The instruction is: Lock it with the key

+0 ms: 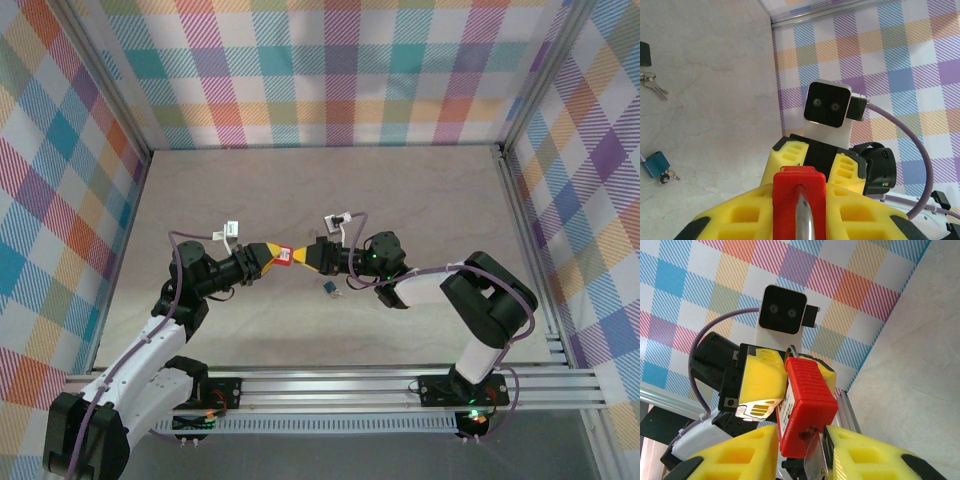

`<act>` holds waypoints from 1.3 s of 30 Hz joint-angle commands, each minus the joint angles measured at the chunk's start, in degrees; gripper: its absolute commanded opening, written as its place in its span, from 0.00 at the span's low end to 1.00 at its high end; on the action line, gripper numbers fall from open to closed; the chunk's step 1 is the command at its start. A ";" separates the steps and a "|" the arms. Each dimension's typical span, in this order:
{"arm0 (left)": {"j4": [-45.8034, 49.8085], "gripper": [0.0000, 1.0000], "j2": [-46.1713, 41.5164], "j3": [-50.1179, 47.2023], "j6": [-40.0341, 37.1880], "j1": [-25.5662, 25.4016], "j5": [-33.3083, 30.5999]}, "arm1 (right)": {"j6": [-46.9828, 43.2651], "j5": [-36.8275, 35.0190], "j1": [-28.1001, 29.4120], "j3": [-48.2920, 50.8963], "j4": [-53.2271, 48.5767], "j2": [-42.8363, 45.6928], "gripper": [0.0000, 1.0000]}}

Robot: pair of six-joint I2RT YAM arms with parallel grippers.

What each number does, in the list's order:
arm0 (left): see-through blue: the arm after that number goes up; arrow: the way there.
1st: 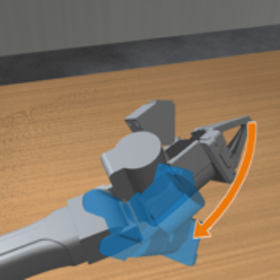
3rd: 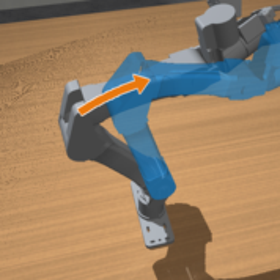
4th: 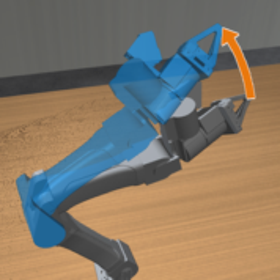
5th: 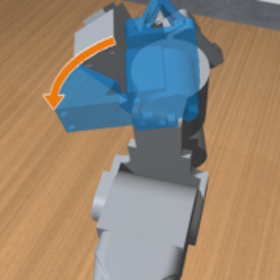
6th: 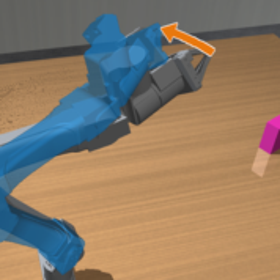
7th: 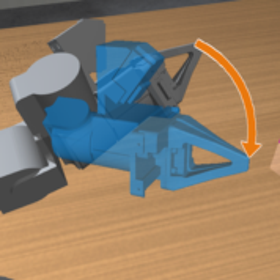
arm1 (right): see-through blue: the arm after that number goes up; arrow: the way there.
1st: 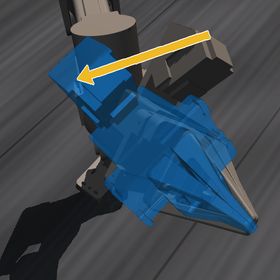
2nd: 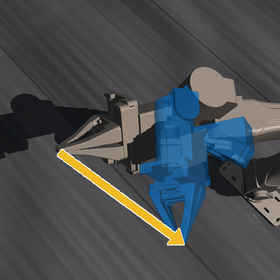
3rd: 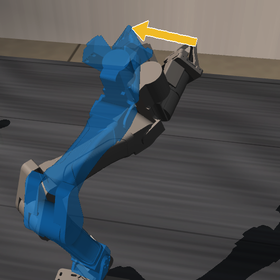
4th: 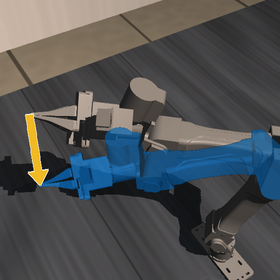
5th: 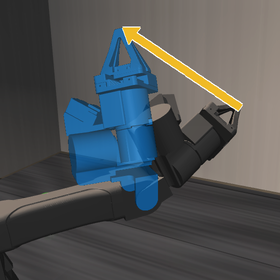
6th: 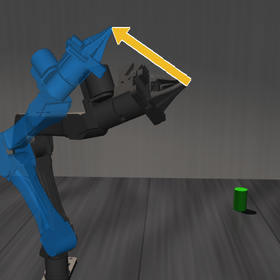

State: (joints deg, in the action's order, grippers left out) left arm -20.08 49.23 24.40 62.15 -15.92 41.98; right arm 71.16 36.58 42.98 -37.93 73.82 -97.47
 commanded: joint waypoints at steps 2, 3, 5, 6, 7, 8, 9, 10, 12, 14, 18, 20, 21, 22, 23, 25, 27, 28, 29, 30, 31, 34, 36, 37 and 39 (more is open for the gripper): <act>-3.61 0.00 -1.00 -0.61 0.69 0.46 0.10 | 1.98 -0.04 0.95 -1.17 4.67 -0.61 0.29; -3.74 0.00 -0.98 -0.67 0.71 0.51 -0.01 | 2.48 -0.14 1.05 -1.02 5.12 -0.54 0.29; -3.74 0.00 -1.05 -0.67 0.61 0.45 -0.07 | 3.55 -0.10 1.14 -0.73 5.99 -0.56 0.29; -3.83 0.00 -0.99 -0.67 0.50 0.51 -0.06 | 4.24 -0.12 1.22 -0.63 6.45 -0.57 0.29; -3.83 0.00 -0.90 -0.72 0.31 0.53 -0.05 | 4.85 -0.25 1.18 -0.52 6.76 -0.58 0.29; -3.68 0.00 -0.93 -0.71 0.13 0.52 -0.07 | 5.41 -0.20 1.21 -0.46 6.77 -0.42 0.29; -3.74 0.00 -0.81 -0.84 -0.01 0.54 -0.10 | 5.36 -0.42 1.23 -0.15 6.77 -0.11 0.28; -3.74 0.00 -0.87 -0.92 -0.14 0.52 -0.12 | 5.23 -0.71 1.21 0.04 6.77 0.21 0.28; -3.79 0.00 -0.88 -1.19 -0.32 0.54 -0.29 | 5.32 -0.98 1.21 0.64 6.77 1.04 0.28; -3.83 0.00 -1.06 -1.44 -0.45 0.54 -0.57 | 5.98 -0.66 1.31 0.50 6.77 1.30 0.27; -4.43 0.00 -1.12 -1.70 -0.19 0.54 -0.91 | 5.69 -0.64 1.49 0.70 6.77 1.50 0.27; -4.46 0.00 -1.41 -1.79 -0.10 0.54 -1.19 | 5.65 -0.83 1.58 1.01 6.77 1.57 0.27; -4.45 0.00 -1.69 -1.89 -0.10 0.54 -1.43 | 5.53 -1.00 1.58 1.19 6.77 1.58 0.27; -4.45 0.00 -1.97 -1.98 -0.01 0.54 -1.61 | 5.39 -1.24 1.58 1.47 6.77 1.71 0.27; -4.40 0.00 -2.34 -2.08 -0.06 0.54 -1.93 | 5.20 -1.42 1.58 1.72 6.78 1.97 0.27; -3.94 0.00 -3.00 -2.25 -0.26 0.63 -2.48 | 5.22 -1.47 1.56 1.95 6.77 2.35 0.27; -4.01 0.00 -3.40 -2.51 -0.36 0.63 -2.78 | 5.41 -1.41 1.58 1.99 6.77 2.75 0.27; -4.16 0.00 -3.41 -2.60 -0.28 0.63 -2.86 | 5.38 -1.45 1.58 2.07 6.77 2.81 0.27; -4.42 0.00 -3.37 -2.76 -0.19 0.67 -2.79 | 5.32 -1.50 1.58 2.17 6.77 2.98 0.27; -4.68 0.00 -3.29 -2.86 -0.02 0.68 -2.74 | 5.09 -1.49 1.64 2.17 6.77 3.12 0.27; -5.00 0.00 -3.20 -3.04 0.30 0.66 -2.77 | 5.20 -1.35 1.62 2.10 6.77 3.16 0.27; -5.92 0.00 -3.11 -3.48 0.85 0.71 -2.77 | 4.84 -0.86 1.97 1.49 6.77 2.99 0.27; -6.14 0.00 -3.10 -3.54 1.12 0.76 -2.79 | 4.11 -0.94 2.28 1.42 6.77 3.15 0.27; -6.30 0.00 -3.11 -3.62 1.31 0.68 -2.82 | 3.55 -0.90 2.45 1.37 6.77 3.29 0.27; -6.55 0.00 -3.12 -3.66 1.61 0.72 -2.78 | 2.49 -1.29 2.41 1.55 6.77 3.44 0.24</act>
State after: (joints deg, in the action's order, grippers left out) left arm -24.43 46.59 21.65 63.42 -15.88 40.45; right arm 75.61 34.92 44.47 -36.29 76.05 -96.53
